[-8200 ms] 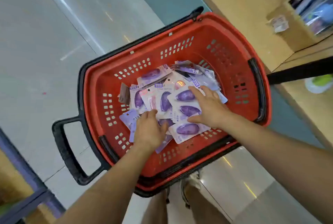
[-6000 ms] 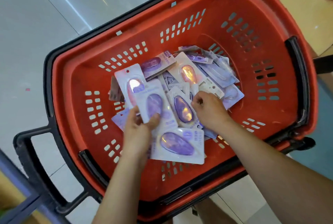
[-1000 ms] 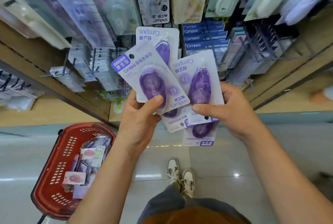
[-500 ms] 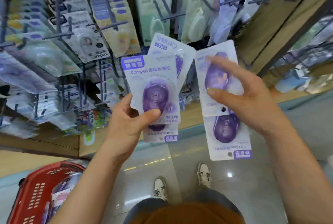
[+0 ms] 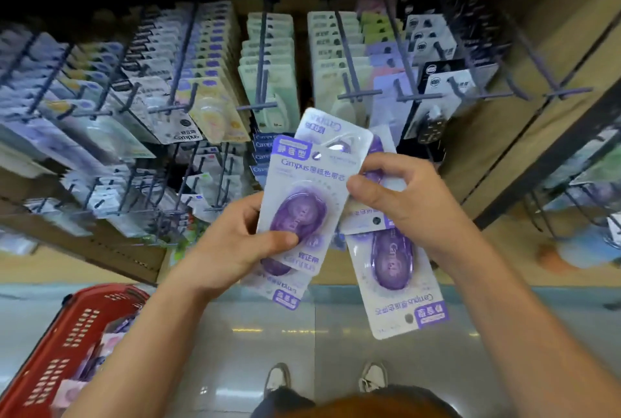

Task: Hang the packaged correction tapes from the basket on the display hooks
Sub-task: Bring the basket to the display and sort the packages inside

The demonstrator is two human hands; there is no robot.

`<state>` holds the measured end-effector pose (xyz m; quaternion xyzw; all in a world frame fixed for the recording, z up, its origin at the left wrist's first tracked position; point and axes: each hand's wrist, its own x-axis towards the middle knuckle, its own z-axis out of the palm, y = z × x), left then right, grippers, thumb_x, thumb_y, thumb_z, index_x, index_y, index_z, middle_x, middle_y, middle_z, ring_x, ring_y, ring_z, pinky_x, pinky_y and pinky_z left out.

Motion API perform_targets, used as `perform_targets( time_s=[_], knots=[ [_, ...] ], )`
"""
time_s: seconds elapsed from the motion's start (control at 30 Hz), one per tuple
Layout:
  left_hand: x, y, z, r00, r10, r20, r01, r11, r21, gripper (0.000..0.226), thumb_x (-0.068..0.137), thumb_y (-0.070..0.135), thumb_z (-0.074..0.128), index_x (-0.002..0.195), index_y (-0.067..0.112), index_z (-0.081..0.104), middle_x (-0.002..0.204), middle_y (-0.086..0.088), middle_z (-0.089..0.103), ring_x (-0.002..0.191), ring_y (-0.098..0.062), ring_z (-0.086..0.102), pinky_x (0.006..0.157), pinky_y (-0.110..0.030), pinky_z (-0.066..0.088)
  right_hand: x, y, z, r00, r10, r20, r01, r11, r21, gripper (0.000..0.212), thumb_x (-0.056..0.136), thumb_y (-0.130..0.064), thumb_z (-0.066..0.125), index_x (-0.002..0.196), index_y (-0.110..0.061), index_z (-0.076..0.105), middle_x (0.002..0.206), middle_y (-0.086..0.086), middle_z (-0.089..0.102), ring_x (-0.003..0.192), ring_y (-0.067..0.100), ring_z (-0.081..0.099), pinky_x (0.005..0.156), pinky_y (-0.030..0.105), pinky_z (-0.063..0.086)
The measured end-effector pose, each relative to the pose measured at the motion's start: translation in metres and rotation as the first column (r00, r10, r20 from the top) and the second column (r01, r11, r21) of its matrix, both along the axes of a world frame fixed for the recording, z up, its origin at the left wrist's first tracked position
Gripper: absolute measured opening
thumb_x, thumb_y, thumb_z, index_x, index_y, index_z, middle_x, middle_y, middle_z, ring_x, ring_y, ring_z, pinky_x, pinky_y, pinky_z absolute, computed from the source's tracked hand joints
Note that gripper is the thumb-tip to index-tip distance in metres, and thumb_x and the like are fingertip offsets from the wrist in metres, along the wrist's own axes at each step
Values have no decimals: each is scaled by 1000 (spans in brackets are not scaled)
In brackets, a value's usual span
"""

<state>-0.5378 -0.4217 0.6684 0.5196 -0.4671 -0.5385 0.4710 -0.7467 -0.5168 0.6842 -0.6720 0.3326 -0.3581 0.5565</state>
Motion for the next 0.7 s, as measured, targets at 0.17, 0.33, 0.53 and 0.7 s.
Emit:
perform_targets(
  time_s=[0.17,0.33,0.53,0.7],
  knots=[
    [2,6,30,980,-169,107,169,986,6,29,61,23,75,89,29,76,82,7,72,73,-4,64,65,-17,51,-8,-3,4,986,147,78,-158,973,169,49,75,-70,60,78,-23,74,79,-9,74,75,-4,67,74,12,50],
    [15,10,60,929,-292,226,270,955,125,31,65,23,76,94,31,75,87,4,73,77,-5,64,64,-18,52,6,3,17,968,236,88,-250,939,235,26,78,-44,70,67,-20,74,69,-10,72,65,-2,63,63,13,48],
    [47,27,85,950,-88,299,91,996,7,58,58,46,91,101,11,75,95,-11,75,84,-16,66,72,-24,55,-4,-8,46,949,219,227,-243,966,85,8,73,-28,76,81,-27,80,81,-6,77,76,6,71,68,19,53],
    [43,32,115,988,64,139,-32,974,-224,44,49,25,80,92,18,78,76,1,72,62,-8,66,56,-13,50,-23,-13,55,930,308,201,-342,925,165,61,52,-62,86,91,-16,78,91,12,77,82,22,73,72,29,58]
  ],
)
